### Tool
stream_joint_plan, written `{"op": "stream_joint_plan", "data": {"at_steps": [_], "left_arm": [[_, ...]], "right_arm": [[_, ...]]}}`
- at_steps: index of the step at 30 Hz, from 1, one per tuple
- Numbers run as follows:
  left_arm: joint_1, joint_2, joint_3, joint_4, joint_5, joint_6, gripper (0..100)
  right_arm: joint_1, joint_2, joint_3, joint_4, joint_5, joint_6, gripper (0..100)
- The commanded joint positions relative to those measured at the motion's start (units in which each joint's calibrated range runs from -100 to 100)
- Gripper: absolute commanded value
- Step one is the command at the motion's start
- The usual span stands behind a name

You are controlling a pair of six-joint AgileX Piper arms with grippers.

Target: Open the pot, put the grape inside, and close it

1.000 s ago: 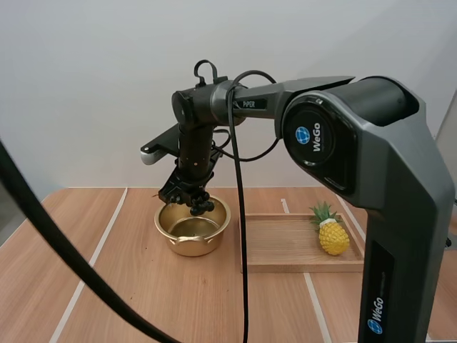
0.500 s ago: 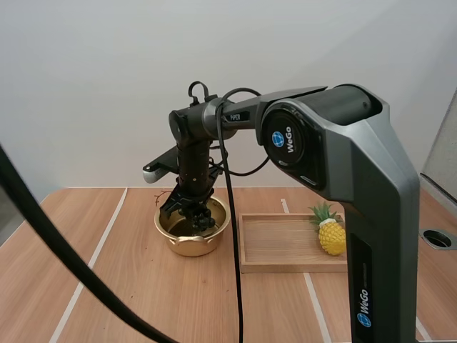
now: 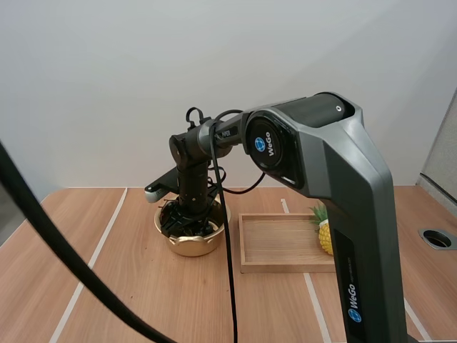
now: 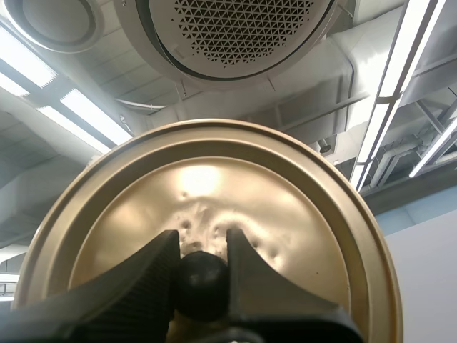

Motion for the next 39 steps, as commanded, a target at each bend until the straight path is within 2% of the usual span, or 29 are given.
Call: {"op": "stream_joint_plan", "data": {"at_steps": [1, 19, 28, 29, 31, 35, 37, 39], "left_arm": [[0.04, -0.21, -0.21, 0.33, -0.01, 0.18, 0], [0.04, -0.21, -0.21, 0.33, 2.15, 0.44, 0], [0.04, -0.21, -0.21, 0.33, 2.15, 0.44, 0], [0.04, -0.21, -0.21, 0.33, 2.15, 0.54, 0], [0.04, -0.21, -0.21, 0.43, 2.15, 0.54, 0], [0.04, -0.21, -0.21, 0.43, 3.11, 1.01, 0], [0.04, -0.21, -0.21, 0.43, 3.98, 1.01, 0], [0.04, -0.21, -0.21, 0.43, 4.36, 1.01, 0]], "right_arm": [[-0.01, 1.05, 0.99, -0.45, -0.72, 0.20, 0], [-0.82, 3.32, 0.99, -1.85, -2.85, 0.20, 0], [-0.82, 2.53, 0.87, -3.38, -2.93, 5.78, 0], [-0.82, 2.09, 0.87, -3.60, -2.93, 6.00, 3], [-0.82, 1.03, 0.76, -3.59, -2.93, 6.00, 23], [-0.82, -1.12, 0.76, -3.74, -3.12, 5.45, 77], [-0.82, -2.22, 0.76, -4.39, -3.12, 5.44, 100], [-0.82, -3.33, 0.76, -5.17, -3.12, 5.44, 100]]}}
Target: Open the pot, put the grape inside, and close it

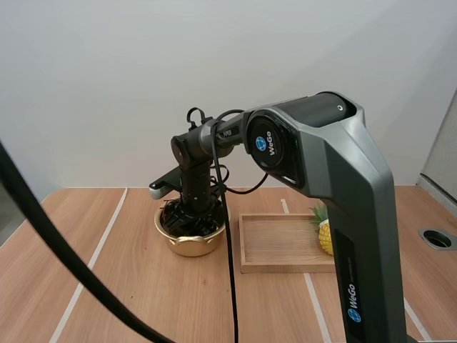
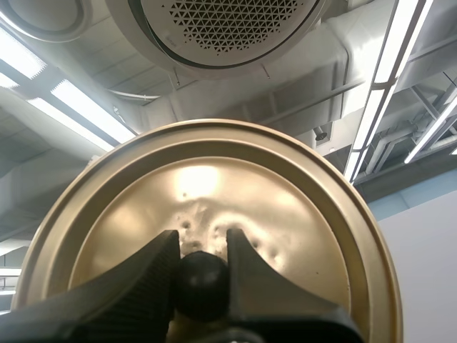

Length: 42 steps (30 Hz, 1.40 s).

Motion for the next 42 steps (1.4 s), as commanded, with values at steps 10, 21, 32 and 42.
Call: {"op": "stream_joint_plan", "data": {"at_steps": [10, 21, 32, 42], "left_arm": [[0.04, -0.21, -0.21, 0.43, 0.75, 0.41, 0], [0.04, -0.21, -0.21, 0.91, 3.46, 0.41, 0], [0.04, 2.26, -0.21, 4.99, 10.19, -0.31, 0], [0.04, 7.22, 0.24, 6.23, 19.22, -5.55, 0]], "right_arm": [[-0.44, -5.79, -1.78, -2.29, -1.76, 0.61, 100], [-0.60, -18.06, -7.11, -7.96, -1.53, 1.27, 100], [-7.60, -39.29, -13.95, -10.02, -3.96, 7.13, 100], [-16.82, -56.07, -13.95, -10.02, -7.72, 17.54, 0]]}}
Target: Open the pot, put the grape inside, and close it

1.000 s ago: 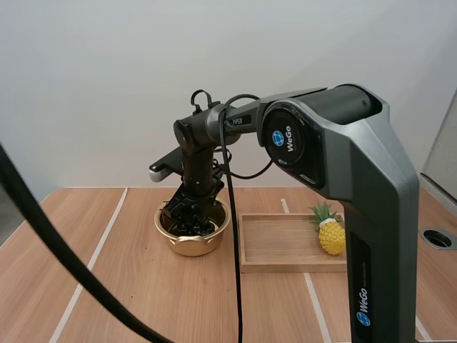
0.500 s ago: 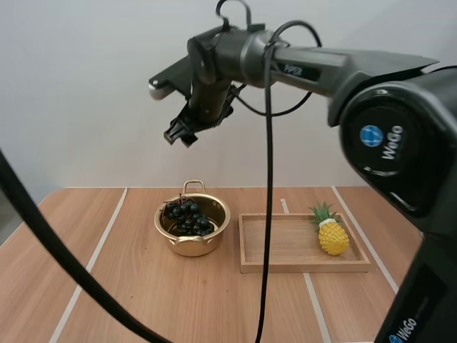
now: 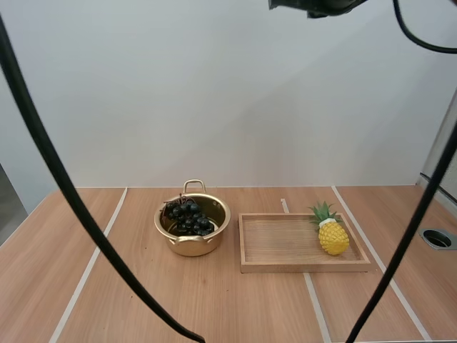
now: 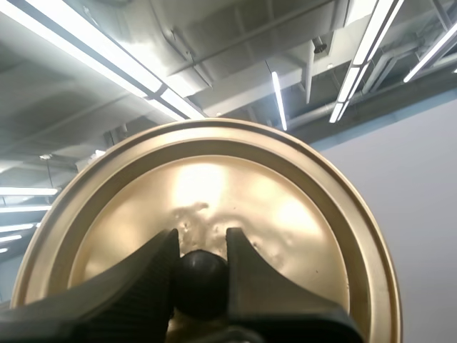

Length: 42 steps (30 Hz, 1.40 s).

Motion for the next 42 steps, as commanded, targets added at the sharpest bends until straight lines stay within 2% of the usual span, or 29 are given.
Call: {"op": "stream_joint_plan", "data": {"at_steps": [1, 5, 8, 17, 28, 35, 42], "left_arm": [[0.04, 1.78, 0.35, -0.42, 3.11, -1.34, 0], [0.04, 4.23, 0.35, -4.42, 10.73, -1.34, 0], [0.04, 6.28, 1.12, -9.80, 19.05, -0.20, 0], [0.04, 7.36, 13.40, -18.64, 19.05, 3.64, 0], [0.04, 6.51, 34.82, -22.96, 19.05, 8.33, 0], [0.04, 3.81, 52.45, -25.57, 7.03, 13.51, 0], [0.04, 3.70, 65.16, -28.91, -4.98, 18.60, 0]], "right_arm": [[-1.06, -4.97, -0.56, 0.00, -1.61, 2.32, 0], [-1.06, -9.43, -0.56, -0.12, 0.63, 2.32, 0], [-1.06, -12.28, -0.56, -0.23, 3.42, 2.32, 0], [-1.06, -19.34, -0.56, -1.46, 8.45, 2.32, 0], [-1.06, -24.01, -0.56, -3.20, 10.69, 2.32, 0], [-1.06, -24.74, -0.56, -3.20, 11.10, 2.32, 0], [-1.06, -24.74, -0.56, -2.81, 14.00, 2.32, 0]]}}
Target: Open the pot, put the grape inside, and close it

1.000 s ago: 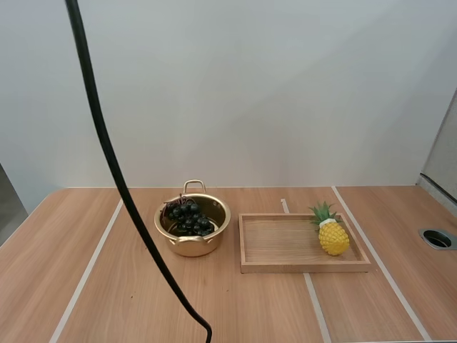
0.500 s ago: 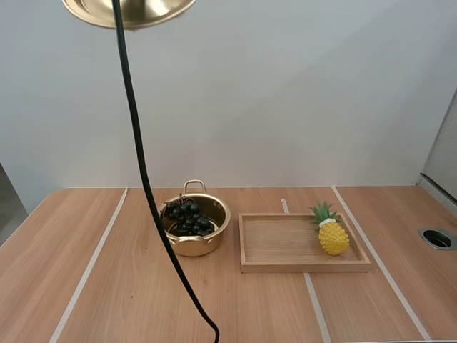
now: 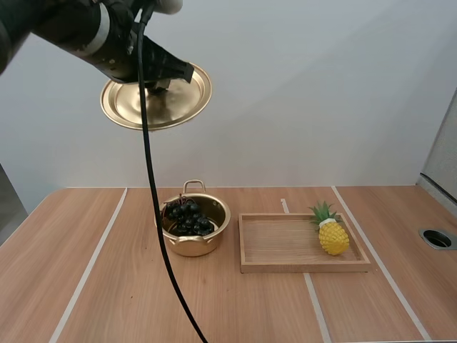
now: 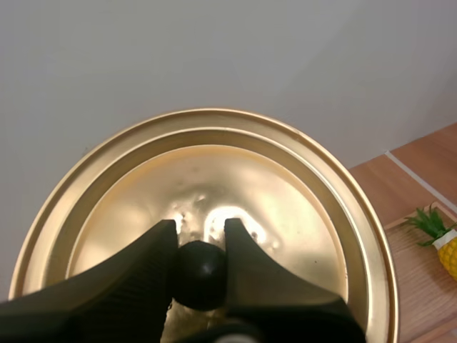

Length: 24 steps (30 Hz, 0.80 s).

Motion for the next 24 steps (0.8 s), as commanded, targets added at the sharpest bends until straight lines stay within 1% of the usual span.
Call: {"op": "stream_joint_plan", "data": {"at_steps": [1, 5, 9, 15, 20, 24], "left_arm": [[0.04, -0.53, 4.59, -4.10, -7.02, 3.73, 0], [0.04, -0.53, 9.99, -8.42, -11.33, 7.78, 0], [0.04, 0.17, 15.89, -9.66, -18.25, 10.77, 0], [0.04, 3.38, 24.43, -11.99, -24.71, 15.47, 0], [0.04, 6.18, 27.83, -15.28, -25.55, 19.46, 0], [0.04, 8.55, 28.24, -17.87, -25.55, 21.56, 0]], "right_arm": [[-0.31, -0.74, -0.46, -0.06, 1.63, 0.09, 0], [-0.31, -1.09, -0.46, -0.06, 1.84, 0.09, 0], [-0.31, -1.99, -0.46, 0.88, 2.21, 0.09, 0], [-0.31, -3.30, -0.46, 1.66, 2.62, 0.09, 0], [-0.31, -3.85, -0.46, 1.66, 3.05, 0.09, 0], [-0.31, -3.85, -0.46, 1.92, 4.46, 0.09, 0]]}}
